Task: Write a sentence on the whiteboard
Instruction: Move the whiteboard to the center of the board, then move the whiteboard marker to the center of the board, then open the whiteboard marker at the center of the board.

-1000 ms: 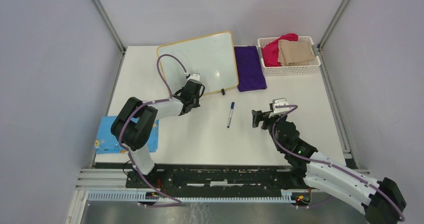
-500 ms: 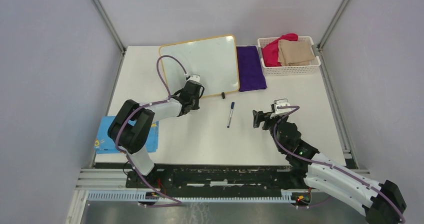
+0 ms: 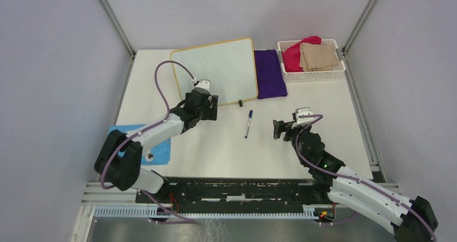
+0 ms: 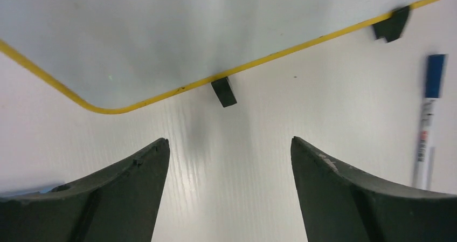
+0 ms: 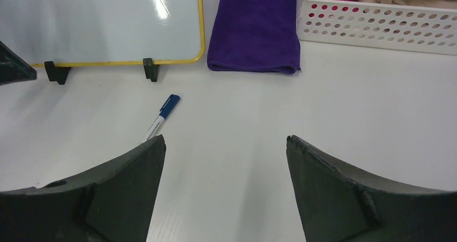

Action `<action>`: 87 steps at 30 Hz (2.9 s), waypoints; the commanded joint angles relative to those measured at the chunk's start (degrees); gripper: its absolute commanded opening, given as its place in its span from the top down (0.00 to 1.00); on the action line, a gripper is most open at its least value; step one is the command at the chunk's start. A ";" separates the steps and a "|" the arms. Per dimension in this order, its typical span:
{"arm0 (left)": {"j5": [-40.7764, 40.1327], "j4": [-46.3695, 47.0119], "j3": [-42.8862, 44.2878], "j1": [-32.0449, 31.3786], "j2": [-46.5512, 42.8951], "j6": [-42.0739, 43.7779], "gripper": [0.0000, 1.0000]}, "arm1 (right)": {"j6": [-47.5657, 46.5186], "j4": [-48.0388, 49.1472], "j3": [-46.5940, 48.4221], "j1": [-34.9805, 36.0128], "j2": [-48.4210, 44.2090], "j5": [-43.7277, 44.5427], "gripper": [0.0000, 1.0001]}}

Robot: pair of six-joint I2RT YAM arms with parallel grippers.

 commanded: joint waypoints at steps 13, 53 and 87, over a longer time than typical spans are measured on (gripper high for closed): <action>5.68 0.23 7.95 -1.59 -27.25 3.11 0.04 | 0.41 -3.66 13.98 -0.07 14.33 -9.52 0.10; -7.15 12.93 -6.13 -10.73 -42.59 15.26 0.07 | 7.35 -10.27 32.59 -1.44 58.89 -19.32 0.46; -9.44 13.09 -5.78 -11.74 -41.86 13.13 0.07 | 14.04 -18.40 35.75 -15.15 46.32 -32.89 0.12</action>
